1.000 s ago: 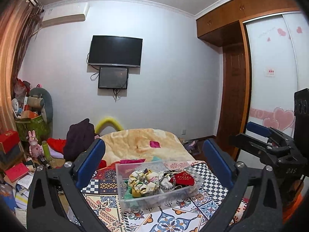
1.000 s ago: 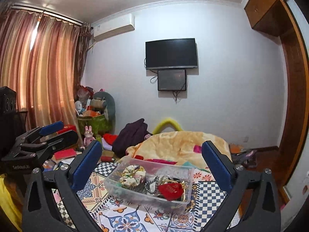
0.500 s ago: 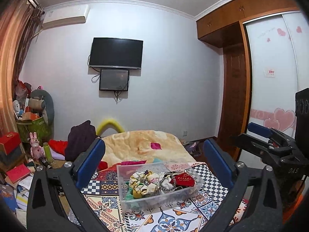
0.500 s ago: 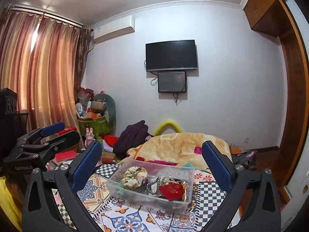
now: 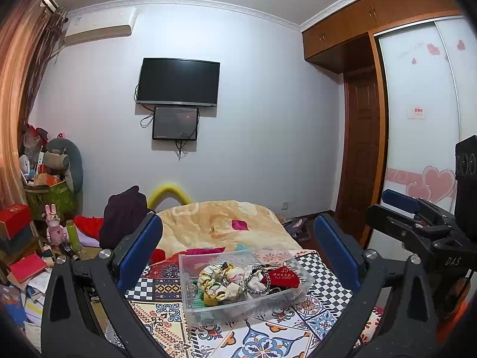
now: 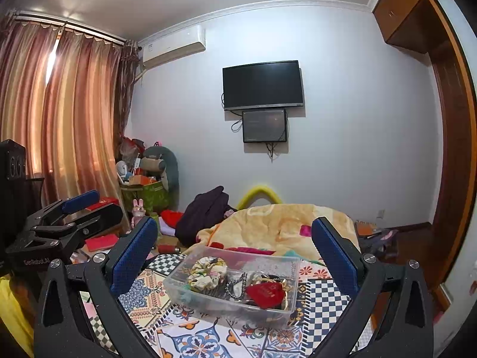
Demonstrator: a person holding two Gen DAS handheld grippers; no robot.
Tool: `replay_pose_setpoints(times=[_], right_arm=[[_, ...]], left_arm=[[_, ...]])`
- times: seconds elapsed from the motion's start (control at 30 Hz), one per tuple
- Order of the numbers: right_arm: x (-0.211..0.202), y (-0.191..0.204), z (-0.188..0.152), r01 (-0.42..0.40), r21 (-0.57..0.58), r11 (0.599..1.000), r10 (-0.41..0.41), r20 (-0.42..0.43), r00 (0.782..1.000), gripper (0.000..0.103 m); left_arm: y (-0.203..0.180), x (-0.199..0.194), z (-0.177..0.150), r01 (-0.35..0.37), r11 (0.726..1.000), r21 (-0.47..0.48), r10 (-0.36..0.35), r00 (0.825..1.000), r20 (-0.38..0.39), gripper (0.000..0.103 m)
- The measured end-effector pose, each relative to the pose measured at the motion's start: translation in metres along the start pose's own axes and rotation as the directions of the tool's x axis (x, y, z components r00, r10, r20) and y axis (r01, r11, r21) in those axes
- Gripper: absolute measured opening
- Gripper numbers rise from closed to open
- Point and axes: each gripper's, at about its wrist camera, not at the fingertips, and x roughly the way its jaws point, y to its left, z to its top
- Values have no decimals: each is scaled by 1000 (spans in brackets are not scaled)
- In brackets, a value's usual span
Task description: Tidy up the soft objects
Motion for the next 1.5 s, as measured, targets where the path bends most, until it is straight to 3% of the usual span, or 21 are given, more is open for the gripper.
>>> replay_pose_setpoints(times=[1.5], right_arm=[[-1, -1, 3, 2, 8, 1000, -2, 0, 1000, 103]], left_arm=[[-3, -5, 2, 30, 999, 10, -30, 1000, -6, 103]])
